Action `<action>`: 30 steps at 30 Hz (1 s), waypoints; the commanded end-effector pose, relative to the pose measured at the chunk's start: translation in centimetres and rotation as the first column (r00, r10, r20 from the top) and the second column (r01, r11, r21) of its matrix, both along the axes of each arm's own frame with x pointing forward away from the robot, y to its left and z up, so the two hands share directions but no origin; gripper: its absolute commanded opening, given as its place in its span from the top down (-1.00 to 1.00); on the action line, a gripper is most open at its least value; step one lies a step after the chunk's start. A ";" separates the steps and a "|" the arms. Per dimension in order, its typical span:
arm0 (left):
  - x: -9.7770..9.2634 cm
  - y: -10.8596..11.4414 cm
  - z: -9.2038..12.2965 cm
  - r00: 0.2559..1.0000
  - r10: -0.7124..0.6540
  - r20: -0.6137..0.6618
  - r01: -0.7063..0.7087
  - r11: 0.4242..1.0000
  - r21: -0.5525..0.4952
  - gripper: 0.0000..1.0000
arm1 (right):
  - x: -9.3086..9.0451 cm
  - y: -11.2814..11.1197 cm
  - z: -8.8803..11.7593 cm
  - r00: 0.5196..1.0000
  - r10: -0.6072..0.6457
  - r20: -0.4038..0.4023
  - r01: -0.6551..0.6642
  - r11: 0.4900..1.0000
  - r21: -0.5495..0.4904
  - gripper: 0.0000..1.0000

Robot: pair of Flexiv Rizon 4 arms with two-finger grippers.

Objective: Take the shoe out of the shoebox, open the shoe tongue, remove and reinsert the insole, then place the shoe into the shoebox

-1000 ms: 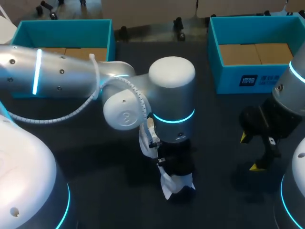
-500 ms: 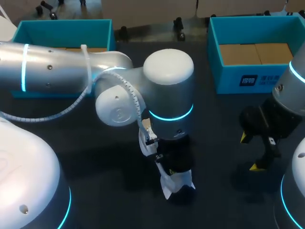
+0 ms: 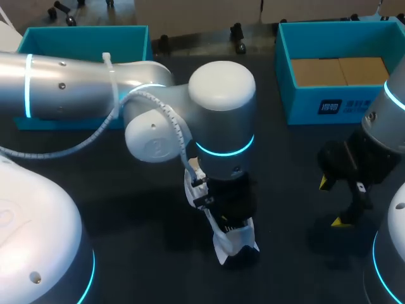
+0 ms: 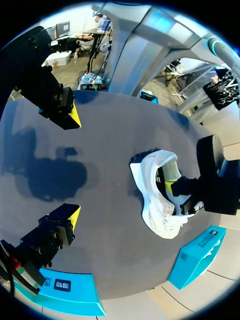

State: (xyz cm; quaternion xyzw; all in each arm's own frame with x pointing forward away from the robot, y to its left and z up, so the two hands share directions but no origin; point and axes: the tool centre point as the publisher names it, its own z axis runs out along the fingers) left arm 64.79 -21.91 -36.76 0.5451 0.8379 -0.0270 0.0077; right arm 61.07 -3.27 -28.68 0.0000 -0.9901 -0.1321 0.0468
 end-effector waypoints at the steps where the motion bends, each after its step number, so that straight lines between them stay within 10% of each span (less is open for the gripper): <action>1: -0.3 -0.9 -0.2 1.000 0.011 0.027 -0.012 1.000 0.027 0.02 | 0.0 0.1 -0.1 1.000 0.000 0.000 0.000 1.000 -0.001 -1.00; 4: -0.2 -0.8 0.0 0.999 0.027 0.037 -0.028 0.999 0.034 -0.68 | 0.0 0.1 -0.1 1.000 0.000 0.000 0.000 1.000 -0.001 -1.00; 8: 0.0 -0.1 0.4 0.998 0.050 0.029 -0.051 0.998 0.039 -0.84 | 0.0 0.1 -0.1 1.000 0.000 0.000 0.000 1.000 -0.001 -1.00; 30: 2.1 0.7 1.7 0.996 0.084 0.009 -0.084 0.996 0.025 -1.00 | 0.0 0.1 -0.1 1.000 0.000 0.000 0.000 1.000 -0.001 -1.00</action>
